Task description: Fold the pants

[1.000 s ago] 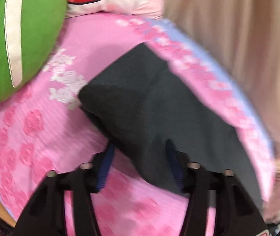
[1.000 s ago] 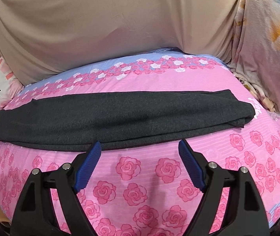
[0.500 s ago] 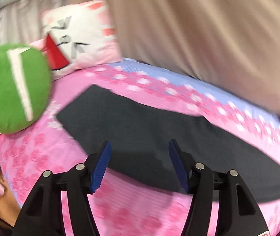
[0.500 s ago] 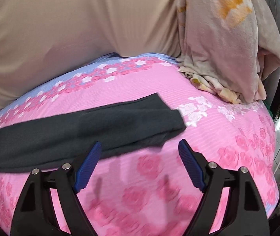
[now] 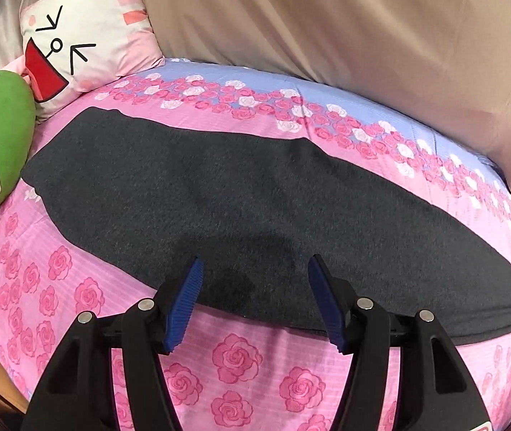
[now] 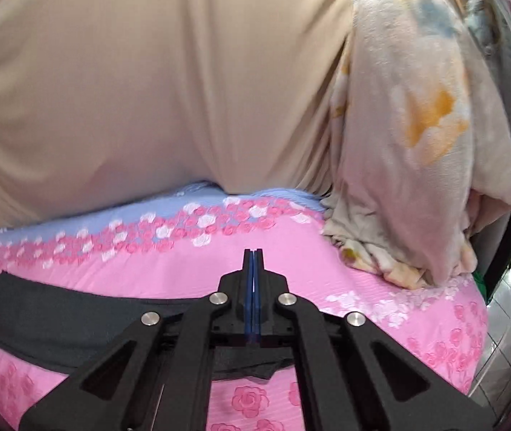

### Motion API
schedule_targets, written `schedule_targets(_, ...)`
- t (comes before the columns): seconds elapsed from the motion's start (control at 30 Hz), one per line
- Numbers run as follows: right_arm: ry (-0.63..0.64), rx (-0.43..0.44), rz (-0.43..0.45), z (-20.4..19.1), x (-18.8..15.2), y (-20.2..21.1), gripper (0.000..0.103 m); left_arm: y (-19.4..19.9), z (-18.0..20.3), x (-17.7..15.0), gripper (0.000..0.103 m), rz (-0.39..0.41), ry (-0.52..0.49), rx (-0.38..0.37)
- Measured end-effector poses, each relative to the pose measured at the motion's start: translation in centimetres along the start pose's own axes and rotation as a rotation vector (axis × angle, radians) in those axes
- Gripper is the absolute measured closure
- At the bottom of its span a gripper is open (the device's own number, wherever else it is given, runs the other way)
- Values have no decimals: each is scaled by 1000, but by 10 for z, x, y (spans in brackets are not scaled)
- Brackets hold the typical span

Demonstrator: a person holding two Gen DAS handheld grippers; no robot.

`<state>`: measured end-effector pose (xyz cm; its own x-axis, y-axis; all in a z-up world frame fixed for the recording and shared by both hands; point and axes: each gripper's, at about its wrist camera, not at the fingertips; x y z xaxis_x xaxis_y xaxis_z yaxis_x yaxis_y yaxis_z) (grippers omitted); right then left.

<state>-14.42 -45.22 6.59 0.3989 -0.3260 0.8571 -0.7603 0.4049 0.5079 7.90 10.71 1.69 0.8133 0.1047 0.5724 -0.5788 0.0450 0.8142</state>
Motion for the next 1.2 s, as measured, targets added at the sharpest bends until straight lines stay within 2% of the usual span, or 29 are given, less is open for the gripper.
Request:
schedule_targets(0.03, 3, -33, -74, 8, -11, -16, 53, 0, 1, -1, 44, -1, -2, -6)
schedule_targets(0.07, -8, -48, -120, 13, -21, -27, 46, -1, 2, -2, 44, -4, -6, -13)
schedule_targets(0.13, -62, -1, -212, 25, -39, -49, 47, -4, 4, -3, 44, -8, -9, -16)
schedule_targets(0.27, -138, 76, -284, 33, -56, -77, 47, -7, 9, -4, 43, -21, -9, -30)
schedule_targets(0.3, -139, 95, -302, 32, -58, -83, 62, -8, 10, -4, 42, -24, -11, -30)
schedule_targets(0.33, -124, 112, -329, 25, -61, -88, 94, -8, 10, -5, 42, -23, -13, -30)
schedule_targets(0.37, -109, 117, -341, 19, -60, -90, 103, -8, 9, -5, 42, -24, -14, -24)
schedule_targets(0.4, -83, 110, -315, 11, -56, -85, 103, -8, 9, -5, 42, -24, -12, -22)
schedule_targets(0.47, 23, 36, -129, -12, -26, -44, 103, -9, 5, -4, 42, -25, 0, -14)
schedule_targets(0.5, 45, 21, -53, -17, -14, -26, 103, -9, 3, -4, 42, -25, 7, -11)
schedule_targets(0.53, 75, 10, 58, -24, 1, 3, 103, -9, 2, -3, 42, -21, 11, -11)
schedule_targets(0.57, 98, -11, 120, -27, 8, 19, 103, -8, 2, -3, 42, -17, 12, -8)
schedule_targets(0.6, 116, -30, 130, -26, 11, 24, 103, -7, 1, -3, 42, -12, 12, -7)
schedule_targets(0.63, 112, -26, 81, -18, 10, 14, 102, -6, 1, -3, 42, -9, 12, -9)
schedule_targets(0.67, 90, -25, 5, -8, 2, -3, 99, -6, 0, -3, 42, -9, 13, -15)
schedule_targets(0.73, 14, -23, -173, 18, -24, -47, 77, -6, -1, -3, 42, -9, 21, -24)
schedule_targets(0.77, -28, -21, -229, 29, -36, -63, 77, -7, -1, -3, 41, -13, 24, -25)
schedule_targets(0.87, -112, 36, -287, 44, -54, -83, 73, -9, 0, -3, 42, -20, 17, -25)
schedule_targets(0.9, -121, 47, -286, 45, -56, -85, 60, -9, 1, -4, 41, -21, 14, -24)
schedule_targets(0.93, -128, 50, -282, 45, -58, -86, 51, -8, 1, -4, 42, -21, 12, -24)
schedule_targets(1.0, -129, 83, -293, 40, -60, -91, 51, -8, 1, -4, 41, -20, 13, -25)
schedule_targets(1.07, -106, 110, -316, 29, -66, -96, 62, -8, 1, -4, 41, -20, 14, -24)
schedule_targets(1.1, -74, 100, -327, 21, -68, -99, 90, -9, 1, -5, 41, -20, 18, -22)
schedule_targets(1.13, -58, 93, -316, 16, -67, -95, 98, -9, 1, -5, 41, -21, 22, -22)
schedule_targets(1.2, 16, 51, -176, -3, -46, -65, 100, -10, 0, -4, 41, -23, 28, -14)
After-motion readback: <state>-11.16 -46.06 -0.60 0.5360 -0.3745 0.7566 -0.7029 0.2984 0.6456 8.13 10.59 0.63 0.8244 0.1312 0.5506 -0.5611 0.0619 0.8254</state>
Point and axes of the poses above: each gripper's, at about its wrist camera, not at the fingertips, and y roughly against the way its jaws point, z to its right, x to its top, and after that the axes turned 1 degree about -z, right-handed
